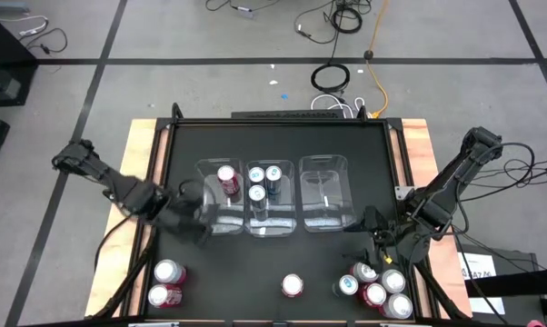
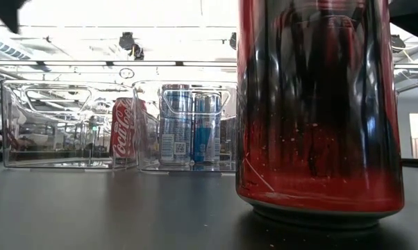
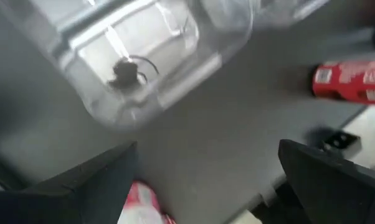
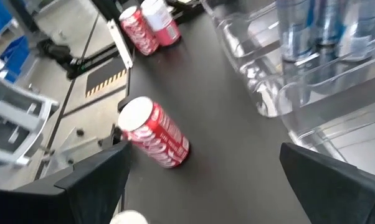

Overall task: Sort soda cans
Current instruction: Put the red soda can into the left transparent bin

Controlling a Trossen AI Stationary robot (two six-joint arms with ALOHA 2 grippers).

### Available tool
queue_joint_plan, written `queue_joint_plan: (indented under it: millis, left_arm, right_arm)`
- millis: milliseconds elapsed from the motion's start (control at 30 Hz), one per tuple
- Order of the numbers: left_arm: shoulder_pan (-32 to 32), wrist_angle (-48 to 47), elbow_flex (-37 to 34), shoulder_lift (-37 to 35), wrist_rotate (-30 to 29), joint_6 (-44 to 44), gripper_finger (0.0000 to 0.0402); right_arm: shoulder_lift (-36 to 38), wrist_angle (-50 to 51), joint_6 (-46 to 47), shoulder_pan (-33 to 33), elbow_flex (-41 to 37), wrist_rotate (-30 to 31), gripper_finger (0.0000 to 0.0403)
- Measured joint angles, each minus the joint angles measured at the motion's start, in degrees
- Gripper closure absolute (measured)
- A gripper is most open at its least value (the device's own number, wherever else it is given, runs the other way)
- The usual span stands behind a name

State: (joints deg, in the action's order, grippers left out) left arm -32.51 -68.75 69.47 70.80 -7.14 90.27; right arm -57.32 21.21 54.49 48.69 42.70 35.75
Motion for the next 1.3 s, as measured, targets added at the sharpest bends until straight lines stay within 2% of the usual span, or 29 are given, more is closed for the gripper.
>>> queue_joint_plan:
  millis: [367, 567, 833, 1067, 1300]
  left_arm:
    - [-19.99, 3.33, 0.02, 5.47, -0.98, 31.22, 0.0006]
    - [-25.90, -0.12, 5.54, 9.44, -1.35, 41.02, 0.0006]
    - [-28.43, -7.09, 15.73, 16.11, -1.09, 44.43, 0.0006]
    - [-29.95, -5.51, 16.44, 20.98, -0.82, 44.48, 0.0006]
    - [-31.49, -5.82, 16.44, 21.64, -0.68, 44.51, 0.0006]
  right_arm:
    - [0.00, 0.00, -2.45, 0.07, 0.00, -1.82, 0.0003]
    - [0.00, 0.00, -3.06, 0.04, 0.00, -3.10, 0.0003]
    - [0.00, 0.00, -4.26, 0.04, 0.00, -3.10, 0.0003]
    - [0.00, 0.02, -4.64, 0.04, 0.00, -3.09, 0.0003]
    - [0.00, 0.06, -4.86, 0.04, 0.00, -3.08, 0.0003]
